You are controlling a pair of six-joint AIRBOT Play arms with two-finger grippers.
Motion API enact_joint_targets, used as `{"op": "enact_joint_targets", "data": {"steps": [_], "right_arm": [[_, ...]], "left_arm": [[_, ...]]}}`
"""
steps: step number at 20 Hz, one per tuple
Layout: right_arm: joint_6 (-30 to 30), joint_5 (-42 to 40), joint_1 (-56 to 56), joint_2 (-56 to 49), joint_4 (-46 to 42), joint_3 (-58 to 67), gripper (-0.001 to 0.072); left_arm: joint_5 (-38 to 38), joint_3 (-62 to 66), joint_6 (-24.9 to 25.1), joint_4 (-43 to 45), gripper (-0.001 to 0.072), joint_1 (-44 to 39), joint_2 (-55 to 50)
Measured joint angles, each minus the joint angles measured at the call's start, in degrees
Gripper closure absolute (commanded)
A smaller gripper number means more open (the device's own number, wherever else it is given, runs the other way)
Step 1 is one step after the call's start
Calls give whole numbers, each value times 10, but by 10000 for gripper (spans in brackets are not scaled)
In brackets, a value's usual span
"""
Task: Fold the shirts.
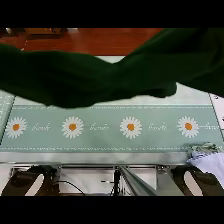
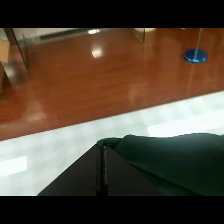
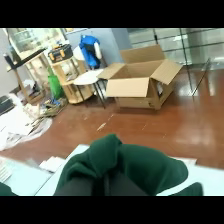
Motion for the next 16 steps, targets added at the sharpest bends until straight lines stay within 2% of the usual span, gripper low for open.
{"op": "enact_joint_targets", "data": {"steps": [3,7,10,13,16], "right_arm": [[50,95,0,1,-42,30,682],[97,273,2,-9,-99,25,683],[103,329,29,-19,-120,-43,683],[91,294,90,-36,-158,-151,683],[63,185,151,-85,-218,-240,682]], "left_arm": [[-54,1,-14,9,687,0,22],[-156,-13,-35,8,687,0,27],[-207,-84,-49,-21,687,0,27],[-192,-210,-51,-59,687,0,28],[-99,-344,-29,-77,686,0,18]]}}
